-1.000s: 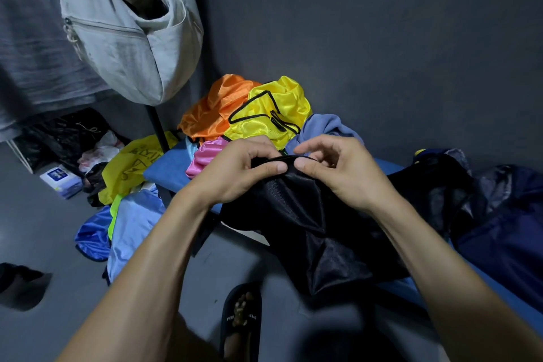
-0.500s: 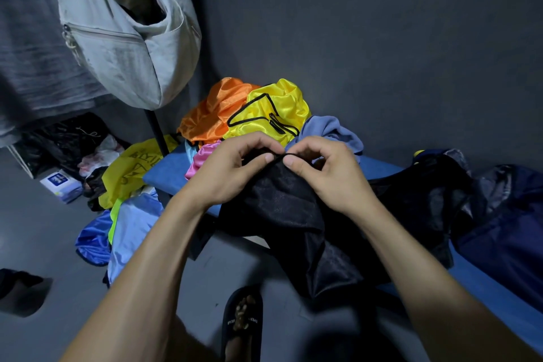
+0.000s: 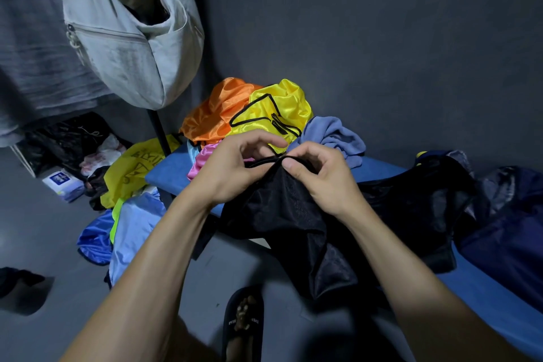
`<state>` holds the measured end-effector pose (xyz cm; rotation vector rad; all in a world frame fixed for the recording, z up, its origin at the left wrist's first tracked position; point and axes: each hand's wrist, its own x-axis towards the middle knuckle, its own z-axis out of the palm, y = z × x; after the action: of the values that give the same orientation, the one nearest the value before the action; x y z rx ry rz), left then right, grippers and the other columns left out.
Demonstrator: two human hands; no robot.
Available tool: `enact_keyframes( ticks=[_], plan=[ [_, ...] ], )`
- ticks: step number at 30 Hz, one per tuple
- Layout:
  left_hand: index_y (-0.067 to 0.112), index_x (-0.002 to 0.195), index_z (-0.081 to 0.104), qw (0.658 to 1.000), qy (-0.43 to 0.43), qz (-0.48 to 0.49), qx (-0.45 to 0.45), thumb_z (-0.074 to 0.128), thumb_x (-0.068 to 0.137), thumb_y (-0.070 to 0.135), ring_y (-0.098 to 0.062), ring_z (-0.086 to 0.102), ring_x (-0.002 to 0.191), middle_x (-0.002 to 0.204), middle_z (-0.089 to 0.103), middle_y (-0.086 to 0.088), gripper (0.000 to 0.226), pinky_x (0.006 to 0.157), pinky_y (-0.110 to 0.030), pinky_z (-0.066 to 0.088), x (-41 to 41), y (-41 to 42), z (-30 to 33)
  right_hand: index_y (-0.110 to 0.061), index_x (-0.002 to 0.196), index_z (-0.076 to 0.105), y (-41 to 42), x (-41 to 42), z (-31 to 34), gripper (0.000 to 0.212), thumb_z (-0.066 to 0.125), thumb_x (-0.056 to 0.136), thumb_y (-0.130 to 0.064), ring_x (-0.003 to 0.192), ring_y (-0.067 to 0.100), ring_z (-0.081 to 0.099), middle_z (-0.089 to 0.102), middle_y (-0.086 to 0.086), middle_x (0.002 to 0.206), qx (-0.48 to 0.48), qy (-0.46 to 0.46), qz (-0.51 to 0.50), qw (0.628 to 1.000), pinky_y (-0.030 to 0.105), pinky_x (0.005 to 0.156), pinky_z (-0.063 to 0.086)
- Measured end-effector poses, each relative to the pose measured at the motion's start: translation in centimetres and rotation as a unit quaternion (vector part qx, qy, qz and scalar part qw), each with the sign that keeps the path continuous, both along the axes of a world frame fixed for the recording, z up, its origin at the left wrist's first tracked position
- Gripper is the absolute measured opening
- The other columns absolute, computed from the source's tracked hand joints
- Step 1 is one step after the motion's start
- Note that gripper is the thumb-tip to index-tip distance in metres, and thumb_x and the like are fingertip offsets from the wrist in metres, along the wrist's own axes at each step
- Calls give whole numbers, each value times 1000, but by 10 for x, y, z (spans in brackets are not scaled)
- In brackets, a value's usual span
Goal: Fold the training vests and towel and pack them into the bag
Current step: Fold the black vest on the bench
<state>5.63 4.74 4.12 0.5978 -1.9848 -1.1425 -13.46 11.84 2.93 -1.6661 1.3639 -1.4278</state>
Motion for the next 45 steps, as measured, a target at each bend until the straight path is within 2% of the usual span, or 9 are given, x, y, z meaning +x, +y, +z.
enact_keyframes(
  ticks=[13, 19, 23, 27, 33, 36, 39, 43, 45],
  plan=[
    [8, 102, 74, 992, 73, 7, 106, 73, 92, 3, -25, 55, 76, 90, 70, -30, 11, 65, -28, 46, -6, 3, -2, -17, 88, 71, 6, 15, -2, 8, 76, 87, -11, 88, 19, 70, 74, 2, 88, -70, -79, -45, 993, 32, 86, 54],
    [11, 106, 73, 990, 96, -14, 102, 75, 88, 13, -19, 65, 77, 89, 74, -13, 17, 69, -25, 52, -3, 1, 0, -10, 113, 62, -3, 16, -3, 14, 65, 99, -12, 115, 11, 64, 69, 2, 117, -12, -27, -12, 999, 25, 101, 46],
    [8, 108, 72, 998, 41, 3, 44, 74, 91, 8, -15, 70, 86, 95, 78, -9, 18, 78, -26, 55, 0, 2, 5, -21, 105, 69, -4, 2, 5, 10, 59, 104, -22, 93, 1, 64, 71, -14, 96, 53, 50, 50, 996, 20, 85, 47],
    [11, 120, 68, 999, -40, -25, 10, 75, 90, 4, -12, 69, 89, 102, 75, -2, 32, 81, -25, 52, 10, 5, 7, -7, 96, 66, -2, -11, 17, 13, 63, 101, -19, 84, 8, 60, 68, 10, 89, 34, 92, 32, 995, 26, 80, 46],
    [12, 101, 69, 980, -186, -48, -51, 71, 88, 31, -30, 69, 87, 93, 73, -4, 23, 77, -53, 54, 25, 20, 8, -16, 90, 62, 14, -20, 51, 12, 65, 98, -25, 79, 8, 54, 60, -4, 82, -23, 96, -1, 995, 28, 76, 44],
    [14, 98, 68, 959, -272, -50, -69, 66, 84, 43, -23, 68, 82, 89, 72, 0, 32, 77, -49, 56, 28, 20, 35, -17, 90, 64, 25, -25, 70, 15, 66, 96, -30, 79, 11, 56, 62, 2, 81, -50, 98, -18, 994, 33, 77, 45],
    [15, 101, 61, 937, -340, -57, -62, 68, 93, 25, -19, 70, 80, 94, 70, -4, 15, 72, -43, 62, 28, 23, 58, -16, 87, 63, 43, -27, 90, 12, 66, 99, -14, 74, 6, 52, 58, -7, 78, -78, 73, -19, 994, 22, 71, 43],
    [15, 93, 56, 942, -316, 33, -107, 70, 94, 7, -21, 65, 72, 91, 66, -7, 16, 57, -19, 53, 30, 23, 106, -12, 87, 63, 62, -32, 108, 12, 67, 98, -9, 75, 11, 53, 59, 0, 79, -83, 49, -21, 995, 23, 69, 43],
    [16, 88, 58, 954, -277, 60, -98, 69, 93, 2, -16, 60, 66, 82, 66, -5, 18, 50, -22, 51, 31, 23, 145, -6, 88, 63, 71, -37, 117, 10, 68, 96, -8, 75, 14, 53, 60, 5, 79, -80, 38, -29, 996, 24, 69, 44]
  ],
)
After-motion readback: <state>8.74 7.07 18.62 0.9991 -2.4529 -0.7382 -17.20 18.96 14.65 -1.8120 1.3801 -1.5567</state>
